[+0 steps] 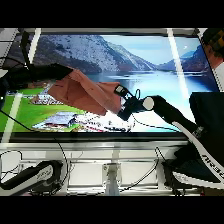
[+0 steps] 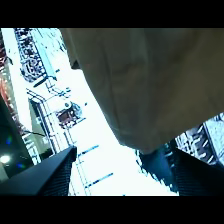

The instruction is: Fold the clothes and pants, and hang the long-sleeved shirts on hangers.

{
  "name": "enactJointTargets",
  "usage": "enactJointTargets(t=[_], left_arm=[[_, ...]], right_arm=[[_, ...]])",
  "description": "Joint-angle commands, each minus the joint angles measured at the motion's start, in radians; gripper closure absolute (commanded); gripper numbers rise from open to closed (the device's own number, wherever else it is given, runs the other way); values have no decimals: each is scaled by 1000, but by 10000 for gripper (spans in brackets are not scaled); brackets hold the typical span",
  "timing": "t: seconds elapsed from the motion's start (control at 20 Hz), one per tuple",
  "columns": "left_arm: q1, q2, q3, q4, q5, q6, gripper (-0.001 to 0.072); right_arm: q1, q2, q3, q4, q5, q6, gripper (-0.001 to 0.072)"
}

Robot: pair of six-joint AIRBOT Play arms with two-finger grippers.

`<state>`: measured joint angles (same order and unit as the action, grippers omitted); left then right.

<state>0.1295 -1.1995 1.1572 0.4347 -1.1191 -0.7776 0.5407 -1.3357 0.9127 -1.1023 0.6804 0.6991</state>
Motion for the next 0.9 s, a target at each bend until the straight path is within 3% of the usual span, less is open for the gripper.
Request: enactJointTargets(t=[0.0, 0.4, 0.5, 0.6, 0.65, 0.7, 0.85], left_arm=[[1, 0, 1, 6, 0, 0, 694], [1, 0, 1, 6, 0, 0, 694], [1, 0, 1, 6, 1, 0, 694], [6, 0, 1, 6, 3, 1, 694], [13, 0, 1, 6, 11, 1, 694], [23, 0, 1, 6, 26, 0, 694], [65, 1, 1, -2, 57, 0, 694]], right_arm=[[47, -13, -2, -13, -110, -156, 15], [72, -146, -1, 80, -341, -108, 33], [72, -155, 0, 78, -340, -108, 206], [72, -152, 6, 78, -337, -108, 462], [72, -145, 10, 78, -329, -107, 648], [70, -132, 15, 77, -328, -105, 702], [61, -56, 26, 69, -335, -106, 703]])
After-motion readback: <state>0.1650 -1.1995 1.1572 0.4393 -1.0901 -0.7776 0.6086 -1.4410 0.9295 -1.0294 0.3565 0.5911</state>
